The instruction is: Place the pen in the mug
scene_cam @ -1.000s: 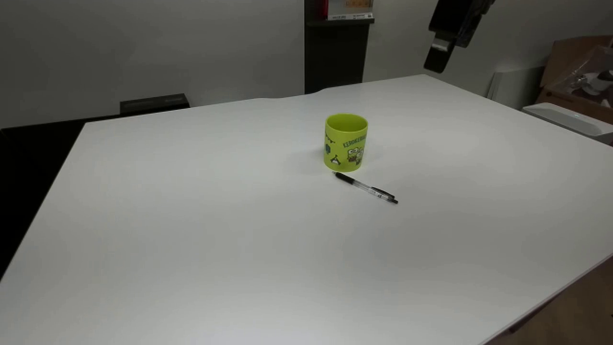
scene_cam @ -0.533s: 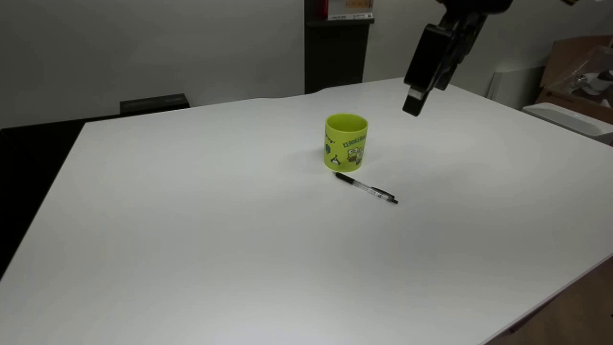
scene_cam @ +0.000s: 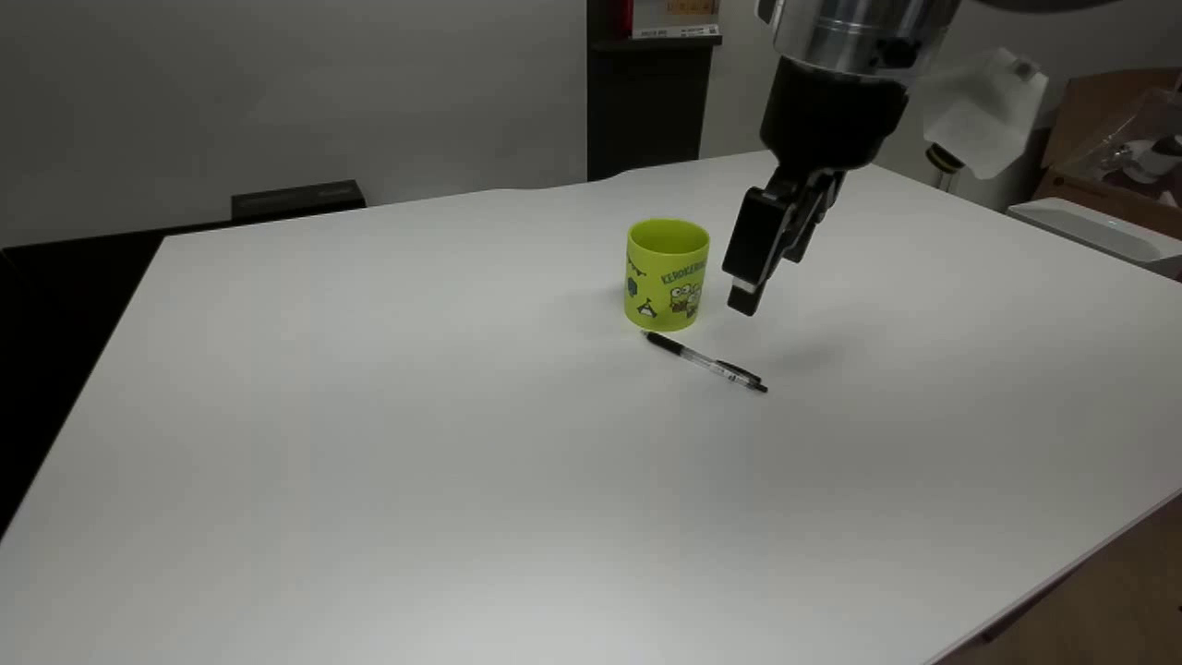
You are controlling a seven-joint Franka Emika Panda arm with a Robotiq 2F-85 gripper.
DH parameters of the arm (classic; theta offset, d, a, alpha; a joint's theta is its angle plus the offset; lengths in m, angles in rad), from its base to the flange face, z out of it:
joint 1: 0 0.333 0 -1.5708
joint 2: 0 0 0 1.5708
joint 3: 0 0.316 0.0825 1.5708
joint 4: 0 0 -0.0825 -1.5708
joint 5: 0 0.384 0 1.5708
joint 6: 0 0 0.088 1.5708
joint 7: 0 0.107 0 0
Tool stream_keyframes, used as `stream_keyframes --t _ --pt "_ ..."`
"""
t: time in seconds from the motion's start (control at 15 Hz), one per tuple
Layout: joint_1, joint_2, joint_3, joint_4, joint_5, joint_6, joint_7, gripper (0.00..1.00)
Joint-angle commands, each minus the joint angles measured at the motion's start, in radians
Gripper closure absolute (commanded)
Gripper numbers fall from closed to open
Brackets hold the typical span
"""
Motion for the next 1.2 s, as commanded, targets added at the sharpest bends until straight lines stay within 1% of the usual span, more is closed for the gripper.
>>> stream_keyframes --t 0.0,0.07,0.13,0.2,0.53,0.67,0.93,1.07,1.13 --pt "0.037 0.100 -0.028 0.106 -0.043 -0.025 0.038 0.00" --pt "0.047 0.122 -0.033 0.123 -0.050 -0.029 0.040 0.00" --pt "0.076 0.138 -0.059 0.135 -0.074 -0.030 0.069 0.00" --pt "0.026 0.094 -0.016 0.082 -0.033 -0.009 0.007 0.00" --pt "0.037 0.122 -0.023 0.093 -0.040 0.006 0.018 0.00" --pt "0.071 0.144 -0.051 0.104 -0.067 0.018 0.053 0.00" --pt "0.118 0.183 -0.079 0.119 -0.079 0.054 0.080 0.00" --pt "0.154 0.206 -0.113 0.129 -0.093 0.080 0.107 0.00" --pt "0.179 0.220 -0.142 0.137 -0.101 0.095 0.126 0.00"
